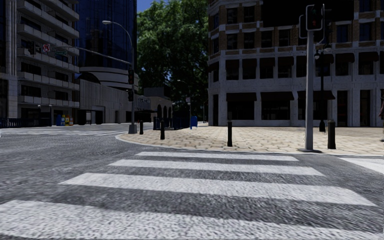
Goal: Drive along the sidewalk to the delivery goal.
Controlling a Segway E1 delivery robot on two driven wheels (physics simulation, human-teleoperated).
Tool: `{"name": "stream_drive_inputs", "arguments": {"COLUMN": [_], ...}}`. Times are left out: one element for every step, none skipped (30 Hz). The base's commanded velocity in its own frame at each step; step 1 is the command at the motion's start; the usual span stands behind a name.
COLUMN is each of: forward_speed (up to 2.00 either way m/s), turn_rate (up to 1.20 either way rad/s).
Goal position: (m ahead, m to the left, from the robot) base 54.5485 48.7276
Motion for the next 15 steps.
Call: {"name": "stream_drive_inputs", "arguments": {"forward_speed": [2.00,2.00,2.00,2.00,2.00,2.00,2.00,2.00,2.00,2.00,2.00,2.00,2.00,2.00,2.00], "turn_rate": [0.27,0.27,0.27,0.27,0.19,0.00,0.00,0.00,0.00,0.00,0.00,0.00,0.00,0.00,0.00]}}
